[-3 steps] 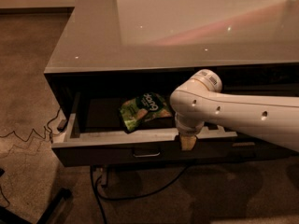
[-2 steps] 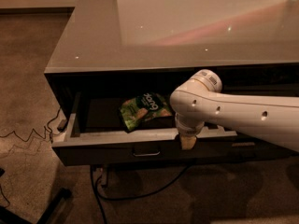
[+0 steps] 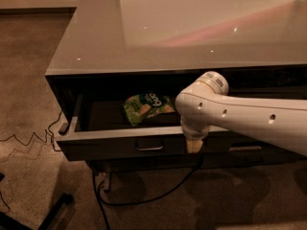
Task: Open top drawer
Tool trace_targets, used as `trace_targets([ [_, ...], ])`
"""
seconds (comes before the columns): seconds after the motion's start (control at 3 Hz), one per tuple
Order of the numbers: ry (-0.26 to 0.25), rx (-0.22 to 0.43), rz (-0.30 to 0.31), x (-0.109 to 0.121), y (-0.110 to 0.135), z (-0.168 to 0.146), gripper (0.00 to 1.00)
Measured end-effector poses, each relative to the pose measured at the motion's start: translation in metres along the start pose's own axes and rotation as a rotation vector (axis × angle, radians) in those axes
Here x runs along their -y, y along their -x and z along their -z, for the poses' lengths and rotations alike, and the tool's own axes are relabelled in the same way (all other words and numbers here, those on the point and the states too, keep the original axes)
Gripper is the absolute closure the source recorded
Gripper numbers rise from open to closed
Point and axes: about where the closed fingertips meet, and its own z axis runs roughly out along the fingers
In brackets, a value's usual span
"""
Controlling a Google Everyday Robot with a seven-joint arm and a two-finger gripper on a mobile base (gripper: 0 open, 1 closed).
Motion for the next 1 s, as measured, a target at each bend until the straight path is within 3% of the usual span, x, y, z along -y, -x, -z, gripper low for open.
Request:
trace_targets([
  [1.0,-0.008,0.030,0.006,0.006,0.002,-0.011,0.00],
])
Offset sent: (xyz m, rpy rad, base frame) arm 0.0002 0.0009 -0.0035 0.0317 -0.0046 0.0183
